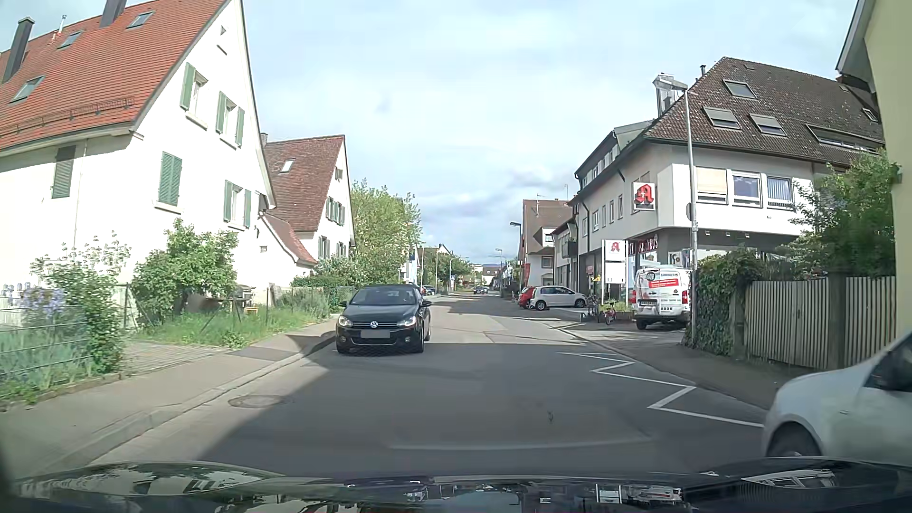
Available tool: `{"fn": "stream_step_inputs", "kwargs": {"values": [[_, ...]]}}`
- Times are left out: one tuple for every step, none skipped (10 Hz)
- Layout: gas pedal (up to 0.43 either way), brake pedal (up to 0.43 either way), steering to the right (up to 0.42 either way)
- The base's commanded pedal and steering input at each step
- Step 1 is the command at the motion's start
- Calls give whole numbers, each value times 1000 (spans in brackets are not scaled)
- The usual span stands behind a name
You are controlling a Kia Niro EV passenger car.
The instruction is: Follow the waypoints while adhering to traffic rules and regulations
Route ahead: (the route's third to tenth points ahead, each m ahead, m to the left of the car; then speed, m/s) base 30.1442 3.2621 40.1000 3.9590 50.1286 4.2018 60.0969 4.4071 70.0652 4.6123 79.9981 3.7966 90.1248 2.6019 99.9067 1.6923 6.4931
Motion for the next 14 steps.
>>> {"fn": "stream_step_inputs", "kwargs": {"values": [[87,0,59],[87,0,69],[79,0,74],[79,0,77],[67,0,77],[59,0,77],[59,0,77],[59,0,74],[59,0,65],[59,0,54],[59,0,36],[59,0,15],[59,0,1],[59,0,-18]]}}
